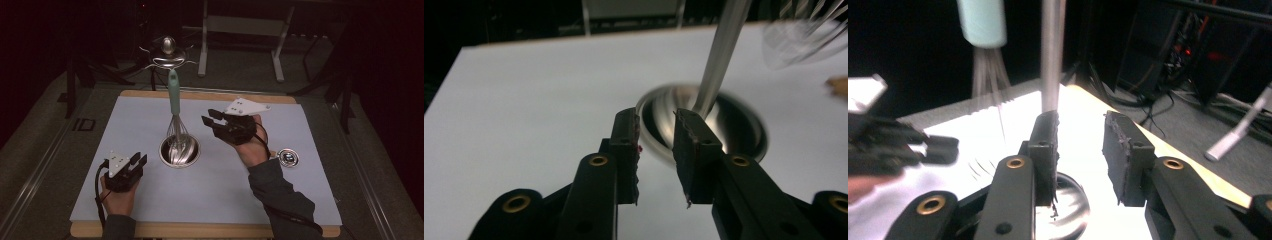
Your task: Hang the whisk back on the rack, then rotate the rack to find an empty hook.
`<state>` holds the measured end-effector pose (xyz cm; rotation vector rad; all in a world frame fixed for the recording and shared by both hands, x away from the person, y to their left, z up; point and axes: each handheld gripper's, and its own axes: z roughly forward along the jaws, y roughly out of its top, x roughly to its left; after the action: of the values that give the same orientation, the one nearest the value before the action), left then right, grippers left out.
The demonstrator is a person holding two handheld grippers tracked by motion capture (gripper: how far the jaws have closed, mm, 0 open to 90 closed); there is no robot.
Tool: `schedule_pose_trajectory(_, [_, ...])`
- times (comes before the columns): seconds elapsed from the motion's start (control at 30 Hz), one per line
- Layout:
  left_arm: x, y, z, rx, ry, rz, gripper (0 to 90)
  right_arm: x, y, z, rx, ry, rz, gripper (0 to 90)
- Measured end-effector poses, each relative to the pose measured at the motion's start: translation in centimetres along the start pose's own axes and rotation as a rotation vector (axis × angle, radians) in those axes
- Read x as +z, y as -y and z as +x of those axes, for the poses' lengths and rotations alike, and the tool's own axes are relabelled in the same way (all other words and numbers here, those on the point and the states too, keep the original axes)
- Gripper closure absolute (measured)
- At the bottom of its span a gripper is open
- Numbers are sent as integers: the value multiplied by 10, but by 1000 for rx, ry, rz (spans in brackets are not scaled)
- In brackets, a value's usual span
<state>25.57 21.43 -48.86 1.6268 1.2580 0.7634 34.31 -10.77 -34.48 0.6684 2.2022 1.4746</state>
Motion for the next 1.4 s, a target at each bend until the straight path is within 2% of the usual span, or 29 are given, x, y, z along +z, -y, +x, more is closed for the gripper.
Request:
schedule_pose_trajectory(0.23, [-16,-29,-4,-39,65,-146,787,-1,17,-9,-4,48,92,631])
schedule_pose_trajectory(0.4, [-26,-47,-9,-45,114,-245,895,1,34,-16,-10,85,176,600])
schedule_pose_trajectory(0.53, [-33,-63,-11,-39,132,-309,898,-1,47,-25,24,99,202,588])
schedule_pose_trajectory(0.7, [-40,-85,-13,-54,153,-392,898,-5,58,-32,40,112,218,577])
schedule_pose_trajectory(0.73, [-40,-85,-13,-54,153,-392,898,-5,58,-32,40,112,218,577])
schedule_pose_trajectory(0.83, [-43,-103,-18,-40,166,-449,898,-8,63,-37,51,121,230,573])
schedule_pose_trajectory(1.0, [-45,-124,-27,-16,185,-514,898,-10,69,-41,66,126,237,555])
schedule_pose_trajectory(1.07, [-45,-127,-29,-13,187,-524,898,-11,70,-41,68,128,241,553])
schedule_pose_trajectory(1.13, [-44,-141,-34,-12,194,-560,898,-13,75,-43,72,133,251,557])
schedule_pose_trajectory(1.4, [-41,-165,-41,-3,205,-598,898,-20,87,-51,80,170,291,541])
